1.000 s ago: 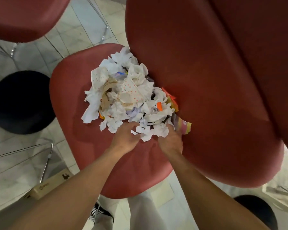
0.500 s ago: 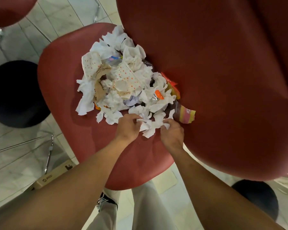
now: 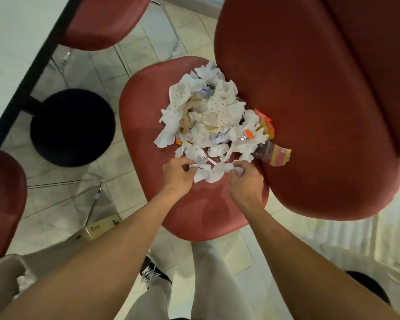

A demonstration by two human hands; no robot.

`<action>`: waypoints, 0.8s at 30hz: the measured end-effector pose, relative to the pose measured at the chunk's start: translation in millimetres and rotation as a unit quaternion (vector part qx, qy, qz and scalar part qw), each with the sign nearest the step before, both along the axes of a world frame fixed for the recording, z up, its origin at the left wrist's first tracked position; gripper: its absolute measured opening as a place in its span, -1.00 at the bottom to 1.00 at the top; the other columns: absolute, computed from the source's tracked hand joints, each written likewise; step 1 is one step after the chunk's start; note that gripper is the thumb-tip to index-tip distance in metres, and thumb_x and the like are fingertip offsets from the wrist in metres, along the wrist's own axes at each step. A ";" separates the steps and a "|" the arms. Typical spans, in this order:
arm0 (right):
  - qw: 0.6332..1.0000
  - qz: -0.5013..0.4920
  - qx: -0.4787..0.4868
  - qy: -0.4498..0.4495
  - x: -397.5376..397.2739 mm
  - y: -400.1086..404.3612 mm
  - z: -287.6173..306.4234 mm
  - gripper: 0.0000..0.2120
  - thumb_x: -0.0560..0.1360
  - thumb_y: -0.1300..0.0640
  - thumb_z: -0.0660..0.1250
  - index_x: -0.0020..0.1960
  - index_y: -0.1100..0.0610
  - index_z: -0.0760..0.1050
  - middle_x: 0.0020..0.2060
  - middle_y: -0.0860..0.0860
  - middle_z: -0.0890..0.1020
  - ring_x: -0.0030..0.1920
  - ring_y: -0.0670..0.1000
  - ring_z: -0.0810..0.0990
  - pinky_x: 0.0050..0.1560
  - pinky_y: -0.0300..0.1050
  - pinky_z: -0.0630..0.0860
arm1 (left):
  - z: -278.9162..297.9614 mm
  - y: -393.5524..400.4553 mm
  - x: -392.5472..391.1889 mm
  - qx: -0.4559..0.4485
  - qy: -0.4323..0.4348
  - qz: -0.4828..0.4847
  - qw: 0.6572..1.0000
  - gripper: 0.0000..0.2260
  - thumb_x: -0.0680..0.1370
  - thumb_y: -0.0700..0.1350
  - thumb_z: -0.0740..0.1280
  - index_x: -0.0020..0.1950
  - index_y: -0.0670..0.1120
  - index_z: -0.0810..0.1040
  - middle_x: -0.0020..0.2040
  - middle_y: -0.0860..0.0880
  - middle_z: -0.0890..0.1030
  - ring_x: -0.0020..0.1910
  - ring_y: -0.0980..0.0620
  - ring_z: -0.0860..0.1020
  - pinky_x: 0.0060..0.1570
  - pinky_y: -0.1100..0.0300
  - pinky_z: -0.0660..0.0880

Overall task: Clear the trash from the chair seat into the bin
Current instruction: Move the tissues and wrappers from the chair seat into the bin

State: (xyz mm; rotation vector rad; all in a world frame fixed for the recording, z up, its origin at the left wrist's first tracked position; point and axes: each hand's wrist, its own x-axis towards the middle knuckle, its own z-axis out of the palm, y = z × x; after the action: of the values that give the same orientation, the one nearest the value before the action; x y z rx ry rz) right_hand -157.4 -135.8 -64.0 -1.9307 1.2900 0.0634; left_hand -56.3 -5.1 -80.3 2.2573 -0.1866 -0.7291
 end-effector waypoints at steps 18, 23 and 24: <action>0.970 0.235 0.006 -0.059 41.5 251.3 47.4 -0.75 0.50 0.24 0.26 0.15 0.13 0.58 0.06 0.06 0.65 0.07 0.05 0.60 0.15 -0.10 0.50 | 38.9 296.8 -33.5 -0.005 -0.009 0.268 0.963 -0.87 0.48 -0.25 0.35 -0.05 -0.10 0.67 -0.23 0.05 0.62 -0.25 0.06 0.58 -0.27 0.38 0.42; 0.944 0.326 0.024 -0.048 55.3 332.2 43.4 -0.76 0.52 0.22 0.26 0.15 0.12 0.57 0.04 0.05 0.64 -0.02 0.04 0.60 -0.01 -0.14 0.52 | 39.2 391.9 -63.0 0.018 -0.002 0.370 0.929 -0.85 0.49 -0.22 0.35 0.02 -0.15 0.67 -0.10 -0.08 0.67 -0.11 -0.04 0.60 -0.08 0.20 0.46; 0.939 0.340 0.025 -0.048 56.8 344.9 41.3 -0.77 0.51 0.21 0.26 0.14 0.10 0.56 0.03 0.06 0.65 -0.06 0.06 0.61 -0.05 -0.10 0.55 | 39.6 405.6 -68.6 0.033 -0.002 0.383 0.923 -0.85 0.49 -0.21 0.35 0.02 -0.13 0.67 -0.10 -0.07 0.68 -0.10 -0.04 0.60 -0.05 0.19 0.47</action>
State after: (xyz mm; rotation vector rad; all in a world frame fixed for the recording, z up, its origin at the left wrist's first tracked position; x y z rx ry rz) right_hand -100.6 209.1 -22.6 -2.2183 0.5030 0.3399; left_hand -124.9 400.5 -40.6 2.1363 0.6966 -0.3028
